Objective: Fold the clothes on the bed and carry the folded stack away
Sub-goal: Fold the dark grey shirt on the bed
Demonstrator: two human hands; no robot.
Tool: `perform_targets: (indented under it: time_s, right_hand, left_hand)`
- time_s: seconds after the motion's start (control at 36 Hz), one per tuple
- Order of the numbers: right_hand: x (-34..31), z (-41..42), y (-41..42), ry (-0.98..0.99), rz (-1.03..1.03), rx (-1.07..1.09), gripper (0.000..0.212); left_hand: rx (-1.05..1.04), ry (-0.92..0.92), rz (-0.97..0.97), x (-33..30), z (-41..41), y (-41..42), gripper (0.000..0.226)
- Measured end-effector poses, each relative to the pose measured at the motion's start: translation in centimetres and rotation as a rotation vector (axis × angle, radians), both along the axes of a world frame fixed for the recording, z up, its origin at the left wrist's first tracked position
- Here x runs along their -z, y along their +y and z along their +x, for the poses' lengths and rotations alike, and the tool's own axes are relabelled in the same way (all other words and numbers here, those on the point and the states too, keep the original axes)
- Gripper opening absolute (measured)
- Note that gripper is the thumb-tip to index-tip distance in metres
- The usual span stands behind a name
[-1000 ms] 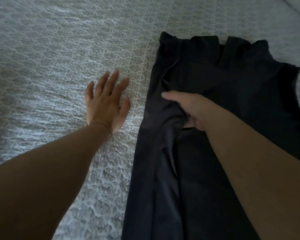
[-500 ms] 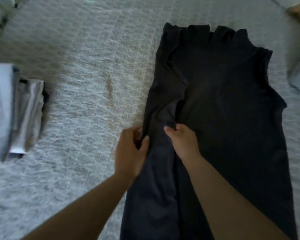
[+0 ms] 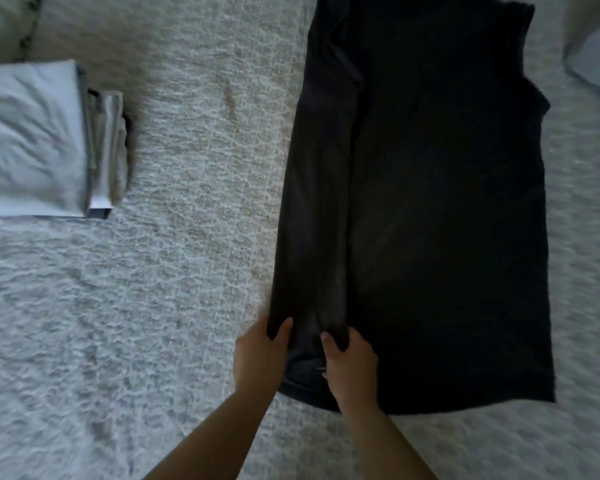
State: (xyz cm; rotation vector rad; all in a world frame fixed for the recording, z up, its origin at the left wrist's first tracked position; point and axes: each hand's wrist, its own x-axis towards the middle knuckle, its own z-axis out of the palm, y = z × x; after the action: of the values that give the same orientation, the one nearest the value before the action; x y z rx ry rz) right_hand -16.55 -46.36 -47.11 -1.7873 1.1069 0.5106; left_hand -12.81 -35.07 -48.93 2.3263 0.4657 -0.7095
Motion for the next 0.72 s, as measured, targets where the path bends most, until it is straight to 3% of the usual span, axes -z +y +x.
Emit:
perform_targets:
  time_s: [0.11,0.22,0.36,0.44,0.5,0.58,0.67,0.72]
  right_hand:
    - [0.2,-2.3,1.5,0.03,0.238,0.228,0.01]
    - [0.6,-2.7,1.4,0.075,0.292,0.216,0.013]
    - [0.3,-3.7,-0.7,0.121,0.145,-0.08,0.025]
    - [-0.6,-5.0,-3.2,0.074,0.03,-0.082,0.02]
    - [-1.2,-6.1,-5.6,0.028,-0.101,-0.043,0.013]
    - [-1.8,-8.2,-10.4,-0.016,-0.313,0.015,0.01]
    - [-1.7,-10.3,-15.6,0.004,-0.475,0.056,0.027]
    - [-1.4,-11.4,-18.6,0.052,-0.551,0.078,0.037]
  left_hand:
    - [-0.012,0.046,0.012,-0.4,-1.9,0.9,0.033]
    - [0.022,-0.016,0.035,-1.0,-2.4,1.9,0.031]
    - [0.134,-0.048,0.324,-1.6,-2.8,1.7,0.037]
    - [0.14,-0.231,0.407,-2.3,-3.5,-0.9,0.059]
    - [0.305,-0.409,0.322,-2.6,-4.4,-3.4,0.071]
    - [0.695,-0.538,0.205,-2.1,-6.2,-7.3,0.065]
    - [1.034,-0.349,0.185,-0.9,-8.5,-10.3,0.073]
    - [1.136,-0.259,0.284,0.2,-9.7,-11.4,0.082]
